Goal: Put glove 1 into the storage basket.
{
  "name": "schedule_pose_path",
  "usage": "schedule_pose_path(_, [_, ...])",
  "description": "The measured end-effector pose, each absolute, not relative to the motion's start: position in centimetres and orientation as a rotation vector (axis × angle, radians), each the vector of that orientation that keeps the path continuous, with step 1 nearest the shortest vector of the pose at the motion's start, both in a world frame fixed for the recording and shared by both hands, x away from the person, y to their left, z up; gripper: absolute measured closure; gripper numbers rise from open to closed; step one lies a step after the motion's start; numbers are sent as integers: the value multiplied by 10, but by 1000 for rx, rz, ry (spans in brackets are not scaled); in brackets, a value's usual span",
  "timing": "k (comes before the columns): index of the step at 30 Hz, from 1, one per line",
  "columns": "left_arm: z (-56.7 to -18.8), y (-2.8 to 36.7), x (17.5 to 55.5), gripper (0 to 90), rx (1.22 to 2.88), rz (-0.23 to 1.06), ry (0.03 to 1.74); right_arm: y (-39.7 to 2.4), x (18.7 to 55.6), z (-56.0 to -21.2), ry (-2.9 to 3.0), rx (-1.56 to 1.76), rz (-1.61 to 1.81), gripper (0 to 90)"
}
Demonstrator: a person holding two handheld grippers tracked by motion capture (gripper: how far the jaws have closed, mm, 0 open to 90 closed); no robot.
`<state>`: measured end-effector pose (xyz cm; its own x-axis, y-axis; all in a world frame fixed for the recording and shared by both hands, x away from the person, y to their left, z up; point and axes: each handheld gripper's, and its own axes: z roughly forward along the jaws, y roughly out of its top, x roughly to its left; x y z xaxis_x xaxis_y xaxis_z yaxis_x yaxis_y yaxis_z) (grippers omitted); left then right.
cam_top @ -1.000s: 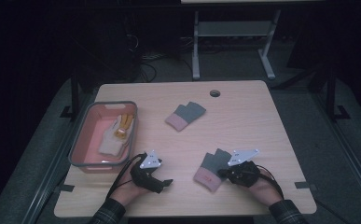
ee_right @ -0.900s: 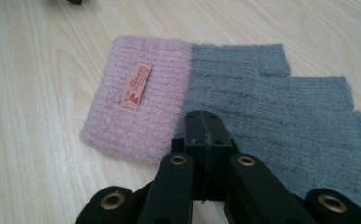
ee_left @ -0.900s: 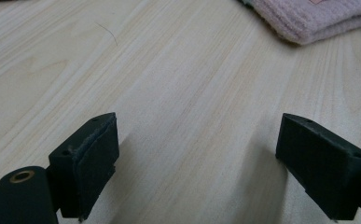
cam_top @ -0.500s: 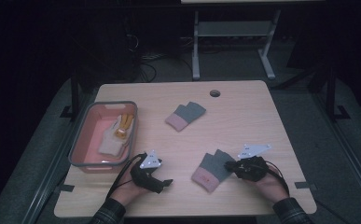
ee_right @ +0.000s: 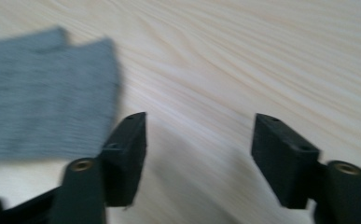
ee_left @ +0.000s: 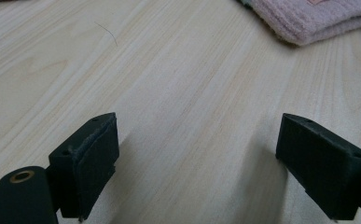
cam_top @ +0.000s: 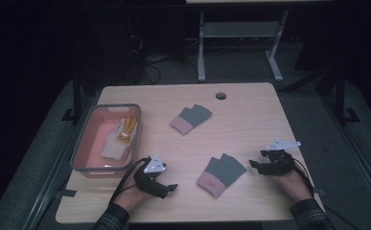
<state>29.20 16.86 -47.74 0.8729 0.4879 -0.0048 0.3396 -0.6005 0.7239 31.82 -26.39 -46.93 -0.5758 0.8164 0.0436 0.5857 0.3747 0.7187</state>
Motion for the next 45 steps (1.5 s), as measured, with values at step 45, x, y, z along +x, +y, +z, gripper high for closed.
schedule_pose_path(45, [-436,113,378,233,2266,317,713,-277,327,-483,2249,1282,993,165])
